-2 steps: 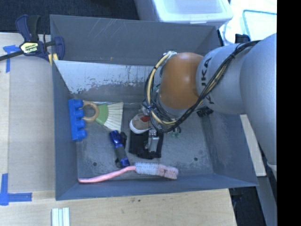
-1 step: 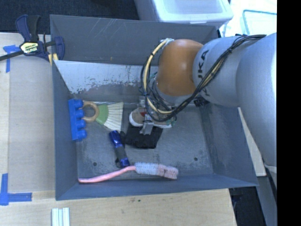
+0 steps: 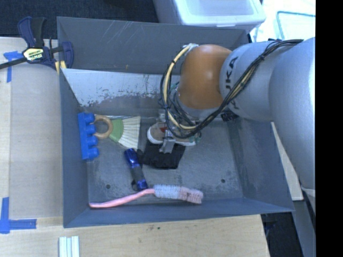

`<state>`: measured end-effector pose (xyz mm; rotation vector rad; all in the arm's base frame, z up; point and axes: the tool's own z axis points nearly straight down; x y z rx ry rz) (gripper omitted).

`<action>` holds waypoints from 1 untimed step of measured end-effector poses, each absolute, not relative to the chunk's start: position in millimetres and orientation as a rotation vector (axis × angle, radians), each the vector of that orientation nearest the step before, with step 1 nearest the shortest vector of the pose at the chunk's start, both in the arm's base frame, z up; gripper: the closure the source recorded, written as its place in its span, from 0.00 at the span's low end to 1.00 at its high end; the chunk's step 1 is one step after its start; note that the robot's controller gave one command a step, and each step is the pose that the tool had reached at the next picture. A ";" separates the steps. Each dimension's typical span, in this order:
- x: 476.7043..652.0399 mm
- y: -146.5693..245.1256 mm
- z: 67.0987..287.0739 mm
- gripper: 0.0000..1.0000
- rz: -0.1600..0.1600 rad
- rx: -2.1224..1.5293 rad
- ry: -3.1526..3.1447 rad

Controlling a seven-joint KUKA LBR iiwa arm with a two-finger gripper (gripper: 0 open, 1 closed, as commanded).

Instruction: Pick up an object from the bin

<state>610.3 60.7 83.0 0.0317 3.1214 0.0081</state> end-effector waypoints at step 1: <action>606.5 59.6 99.6 1.00 0.006 0.028 3.134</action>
Offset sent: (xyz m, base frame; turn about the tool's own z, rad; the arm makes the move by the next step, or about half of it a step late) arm 0.0171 -0.0135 -0.0130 -0.1147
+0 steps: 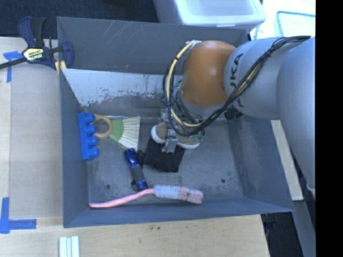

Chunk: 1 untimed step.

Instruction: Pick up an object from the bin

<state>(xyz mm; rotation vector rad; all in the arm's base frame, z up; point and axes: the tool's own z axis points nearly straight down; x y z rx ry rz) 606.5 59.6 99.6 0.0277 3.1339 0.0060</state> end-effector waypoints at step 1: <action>629.8 48.4 74.3 1.00 0.010 -0.147 3.121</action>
Offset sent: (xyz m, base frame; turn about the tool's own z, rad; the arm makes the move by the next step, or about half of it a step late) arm 0.0000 0.0000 0.0000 0.0000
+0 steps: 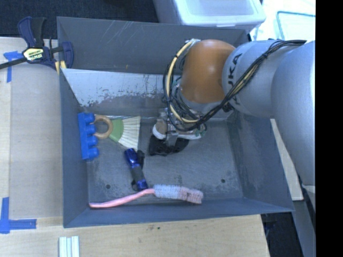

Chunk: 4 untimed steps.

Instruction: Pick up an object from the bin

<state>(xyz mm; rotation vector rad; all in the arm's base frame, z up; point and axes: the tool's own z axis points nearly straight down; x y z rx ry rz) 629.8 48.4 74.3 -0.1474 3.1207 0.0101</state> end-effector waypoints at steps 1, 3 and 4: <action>629.8 48.4 74.3 1.00 0.010 -0.145 3.121; 629.8 48.3 74.3 1.00 0.011 -0.143 3.121; 629.8 48.3 74.3 1.00 0.011 -0.142 3.121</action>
Offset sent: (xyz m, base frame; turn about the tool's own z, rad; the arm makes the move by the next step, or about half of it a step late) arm 0.0000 0.0000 0.0000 0.0000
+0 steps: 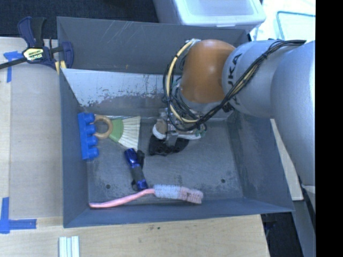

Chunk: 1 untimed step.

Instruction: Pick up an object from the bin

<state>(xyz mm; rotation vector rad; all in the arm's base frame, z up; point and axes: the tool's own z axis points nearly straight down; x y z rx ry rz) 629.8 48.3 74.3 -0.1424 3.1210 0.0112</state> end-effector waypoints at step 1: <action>629.8 48.3 74.3 1.00 0.011 -0.142 3.121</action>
Offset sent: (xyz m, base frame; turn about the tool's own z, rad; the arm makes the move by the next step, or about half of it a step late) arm 0.0000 0.0000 0.0000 0.0000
